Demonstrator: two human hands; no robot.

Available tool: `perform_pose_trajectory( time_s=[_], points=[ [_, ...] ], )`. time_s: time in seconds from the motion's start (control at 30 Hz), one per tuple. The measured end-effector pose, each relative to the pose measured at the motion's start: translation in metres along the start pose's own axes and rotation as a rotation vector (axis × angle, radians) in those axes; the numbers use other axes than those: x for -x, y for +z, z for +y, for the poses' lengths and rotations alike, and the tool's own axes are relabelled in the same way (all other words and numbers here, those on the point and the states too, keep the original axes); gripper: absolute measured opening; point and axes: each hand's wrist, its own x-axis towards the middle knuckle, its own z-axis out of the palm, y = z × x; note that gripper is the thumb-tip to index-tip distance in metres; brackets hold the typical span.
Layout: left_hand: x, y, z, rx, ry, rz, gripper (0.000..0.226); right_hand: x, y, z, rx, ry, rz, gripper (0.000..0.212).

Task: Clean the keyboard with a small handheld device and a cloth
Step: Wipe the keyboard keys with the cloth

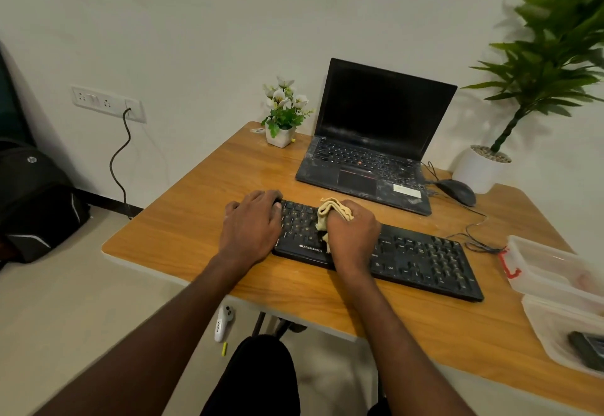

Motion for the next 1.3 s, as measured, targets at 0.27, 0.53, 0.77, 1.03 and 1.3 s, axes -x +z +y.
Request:
perform_pose_trajectory(
  time_s=[0.27,0.53,0.77,1.03,1.3],
  points=[
    [0.001,-0.002,0.004,0.012,-0.022,-0.031,0.030,-0.028,-0.030,0.001,-0.056,0.131,-0.276,0.021],
    [0.001,-0.005,0.009,0.010,-0.017,-0.060,0.035,-0.065,-0.051,-0.013,0.541,-0.031,-0.463,0.026],
    [-0.002,-0.005,0.006,0.025,-0.010,-0.089,0.035,-0.058,-0.043,-0.015,0.606,-0.104,-0.459,0.029],
    [-0.003,-0.004,0.005,0.024,-0.001,-0.071,0.036,-0.052,-0.046,-0.012,0.552,-0.097,-0.525,0.026],
    [-0.003,0.000,0.003,0.021,0.003,-0.047,0.031,-0.057,-0.038,-0.015,0.568,-0.091,-0.459,0.025]
  ],
)
